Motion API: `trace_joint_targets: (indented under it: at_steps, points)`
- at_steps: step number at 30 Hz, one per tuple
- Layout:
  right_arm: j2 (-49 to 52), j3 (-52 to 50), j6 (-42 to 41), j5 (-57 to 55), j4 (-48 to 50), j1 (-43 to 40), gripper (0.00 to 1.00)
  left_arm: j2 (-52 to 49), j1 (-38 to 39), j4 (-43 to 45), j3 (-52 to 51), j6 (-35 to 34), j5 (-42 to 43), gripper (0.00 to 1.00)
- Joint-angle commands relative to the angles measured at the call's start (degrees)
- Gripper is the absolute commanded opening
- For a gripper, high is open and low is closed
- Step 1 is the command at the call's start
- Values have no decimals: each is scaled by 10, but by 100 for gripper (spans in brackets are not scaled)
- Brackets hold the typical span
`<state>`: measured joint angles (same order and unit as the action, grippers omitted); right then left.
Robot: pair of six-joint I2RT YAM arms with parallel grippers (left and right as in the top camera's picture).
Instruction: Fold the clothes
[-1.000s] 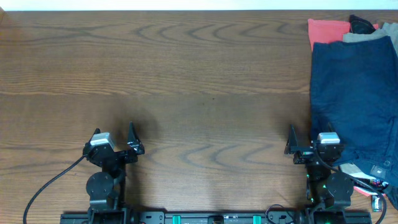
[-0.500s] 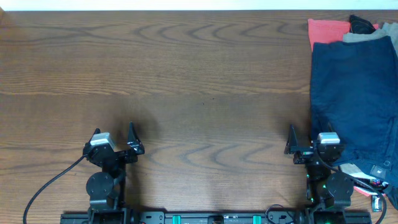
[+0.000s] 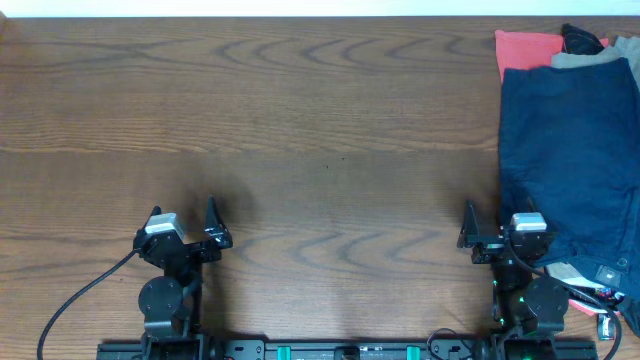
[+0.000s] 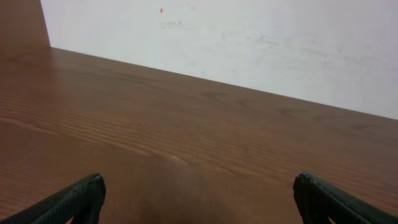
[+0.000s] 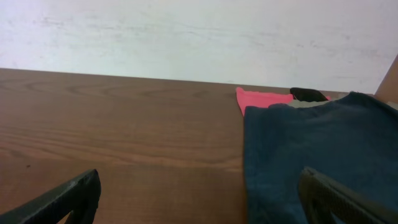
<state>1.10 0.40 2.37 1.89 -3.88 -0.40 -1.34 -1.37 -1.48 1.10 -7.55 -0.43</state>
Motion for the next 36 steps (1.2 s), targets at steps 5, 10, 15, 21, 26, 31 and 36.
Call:
trace_joint_targets:
  at_steps: [5,10,15,21,26,31,36]
  points:
    - [1,-1,9,5,-2,7,99,-1,-2,-26,-9,-5,-22,98]
    - [1,-1,9,5,-2,7,99,-1,-2,-26,-9,-5,-22,98]
    - [1,-1,9,5,-2,7,99,-1,-2,-26,-9,-5,-22,98]
    - [1,-1,9,5,-2,7,99,-1,-2,-26,-9,-5,-22,98]
    - [1,-1,9,5,-2,7,99,-1,-2,-26,-9,-5,-22,98]
    - [1,-1,7,6,-2,7,99,-1,-2,-25,-9,-5,-22,97]
    - [1,-1,-37,15,3,7,99,-4,-2,-26,-8,-7,-7,98]
